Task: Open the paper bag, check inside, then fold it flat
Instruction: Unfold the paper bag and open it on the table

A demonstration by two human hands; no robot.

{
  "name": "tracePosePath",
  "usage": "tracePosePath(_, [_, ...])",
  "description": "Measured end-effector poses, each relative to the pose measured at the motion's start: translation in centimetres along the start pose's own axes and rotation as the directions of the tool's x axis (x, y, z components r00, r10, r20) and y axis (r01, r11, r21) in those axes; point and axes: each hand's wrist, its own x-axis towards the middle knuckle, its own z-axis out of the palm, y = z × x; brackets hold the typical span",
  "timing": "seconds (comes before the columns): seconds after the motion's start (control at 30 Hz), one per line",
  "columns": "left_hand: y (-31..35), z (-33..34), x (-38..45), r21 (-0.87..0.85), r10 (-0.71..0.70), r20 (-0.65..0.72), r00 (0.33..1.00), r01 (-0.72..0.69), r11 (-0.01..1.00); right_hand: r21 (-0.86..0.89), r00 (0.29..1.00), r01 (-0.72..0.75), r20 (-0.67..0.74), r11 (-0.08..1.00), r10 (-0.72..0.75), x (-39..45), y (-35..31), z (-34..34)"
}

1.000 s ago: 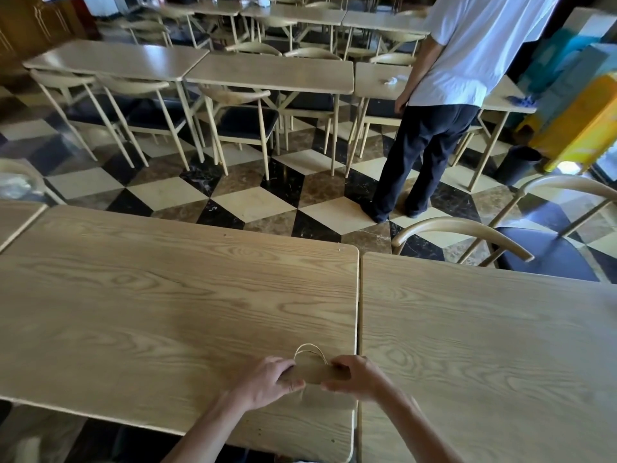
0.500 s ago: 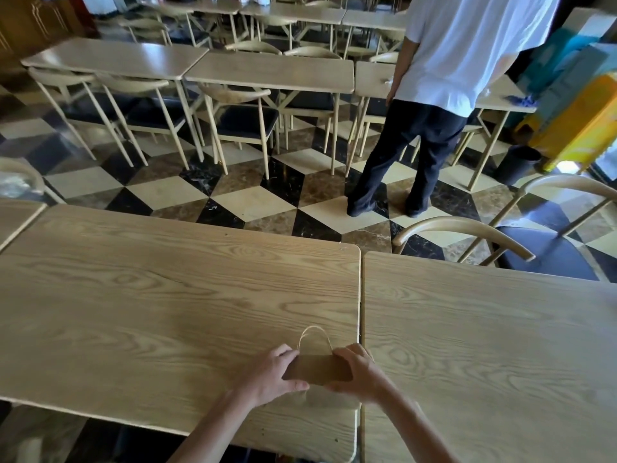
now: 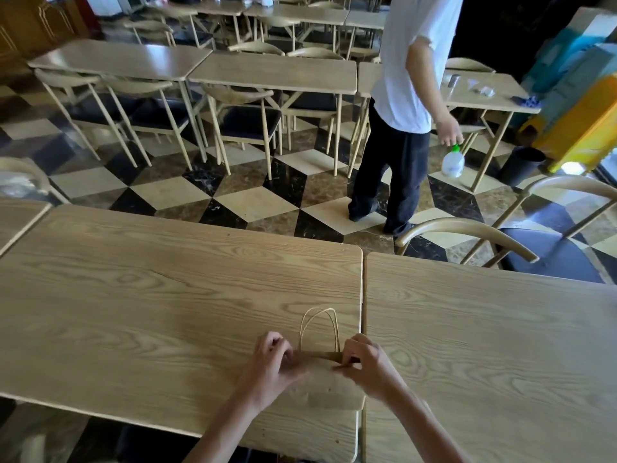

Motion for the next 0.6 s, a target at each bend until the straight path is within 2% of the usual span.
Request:
tracePosePath(0.07, [0.7, -0.7, 0.2, -0.159, -0.105, -0.064, 0.992, 0.093, 0.983, 0.020, 1.000, 0.014, -0.017, 1.000, -0.014, -0.2, -0.1, -0.1])
tracePosePath(0.13, [1.0, -1.5, 0.7, -0.247, -0.241, -0.039, 0.970, 0.224, 0.943, 0.026, 0.999, 0.026, -0.028, 0.999, -0.025, -0.3, -0.3, -0.3])
tracePosePath(0.23, [1.0, -2.3, 1.3, -0.074, -0.338, 0.076, 0.938, 0.343, 0.936, 0.025, 0.998, 0.059, -0.040, 0.998, -0.058, -0.6, -0.5, -0.4])
tracePosePath(0.33, [1.3, -2.7, 1.7, 0.020, -0.405, 0.189, 0.894, 0.409, 0.912, 0.023, 0.992, 0.108, -0.060, 0.994, -0.107, -0.9, -0.9, -0.3])
tracePosePath(0.4, [1.5, -3.1, 2.0, 0.038, -0.430, 0.255, 0.866, 0.436, 0.899, 0.022, 0.990, 0.119, -0.077, 0.993, -0.117, -1.1, -1.0, -0.2])
tracePosePath(0.6, [2.4, -4.7, 2.5, 0.040, -0.481, 0.501, 0.719, 0.536, 0.843, 0.018, 0.985, 0.129, -0.119, 0.991, -0.126, -1.9, -0.8, 0.0])
